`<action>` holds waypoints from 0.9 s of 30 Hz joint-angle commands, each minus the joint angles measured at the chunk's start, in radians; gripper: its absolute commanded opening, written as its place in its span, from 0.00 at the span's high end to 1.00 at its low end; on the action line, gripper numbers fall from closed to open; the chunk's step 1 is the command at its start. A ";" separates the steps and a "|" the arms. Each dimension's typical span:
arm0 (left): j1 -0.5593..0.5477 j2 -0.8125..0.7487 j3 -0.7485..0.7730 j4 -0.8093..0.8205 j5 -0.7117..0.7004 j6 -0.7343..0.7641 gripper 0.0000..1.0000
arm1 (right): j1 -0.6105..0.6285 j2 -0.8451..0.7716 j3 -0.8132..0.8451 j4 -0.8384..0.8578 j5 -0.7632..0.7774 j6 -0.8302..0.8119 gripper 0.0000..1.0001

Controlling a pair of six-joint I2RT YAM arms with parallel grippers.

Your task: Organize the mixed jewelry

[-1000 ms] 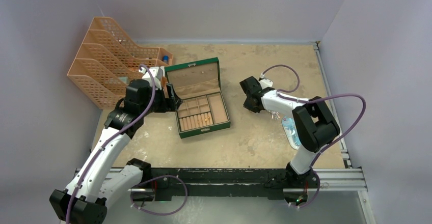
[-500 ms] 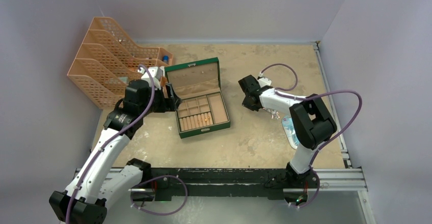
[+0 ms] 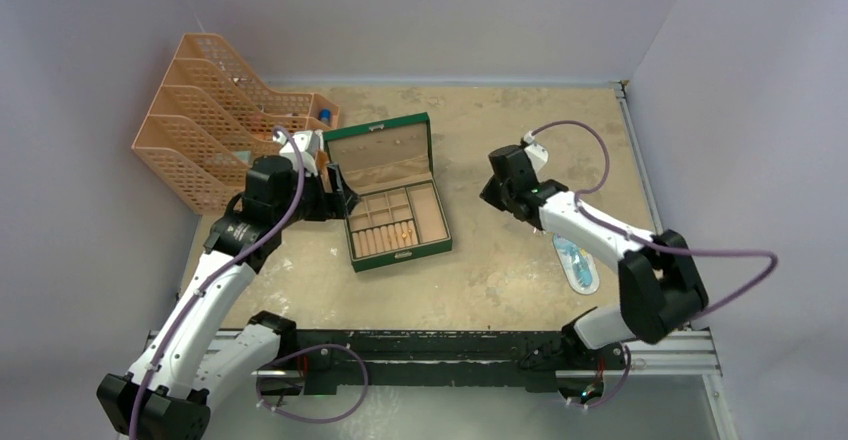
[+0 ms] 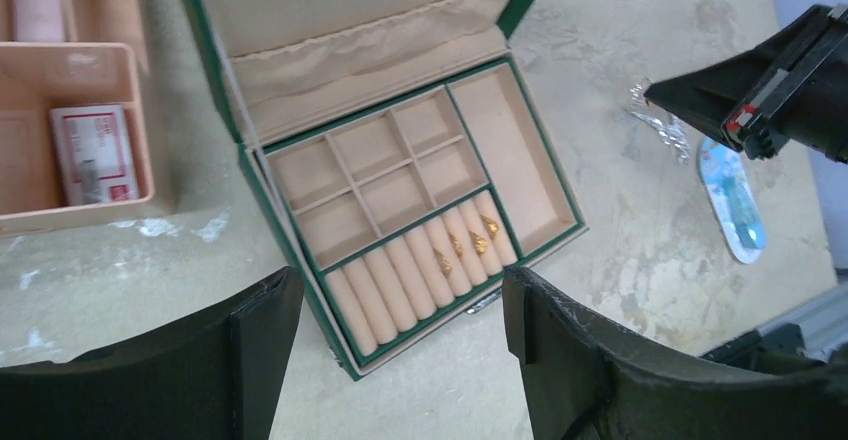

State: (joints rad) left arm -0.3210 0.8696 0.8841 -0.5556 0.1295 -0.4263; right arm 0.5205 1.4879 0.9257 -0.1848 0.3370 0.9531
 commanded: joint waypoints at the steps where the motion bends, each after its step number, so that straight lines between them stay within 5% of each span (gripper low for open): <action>1: 0.007 0.003 0.003 0.090 0.138 -0.036 0.27 | -0.004 -0.136 -0.060 0.158 -0.119 0.000 1.00; 8: 0.007 0.030 0.018 0.281 0.463 -0.358 0.24 | -0.004 -0.336 -0.130 0.418 -0.374 -0.025 1.00; 14: 0.005 0.089 -0.102 0.752 0.692 -0.790 0.21 | -0.001 -0.448 -0.225 0.712 -0.601 0.098 1.00; 18: 0.000 0.155 -0.147 0.999 0.737 -0.991 0.19 | 0.026 -0.470 -0.329 1.021 -0.679 0.246 1.00; 27: -0.029 0.283 -0.243 1.363 0.798 -1.275 0.19 | 0.166 -0.396 -0.342 1.217 -0.675 0.311 1.00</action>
State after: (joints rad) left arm -0.3321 1.1309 0.6876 0.5121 0.8726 -1.5127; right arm 0.6376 1.0702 0.5800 0.8352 -0.3042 1.2137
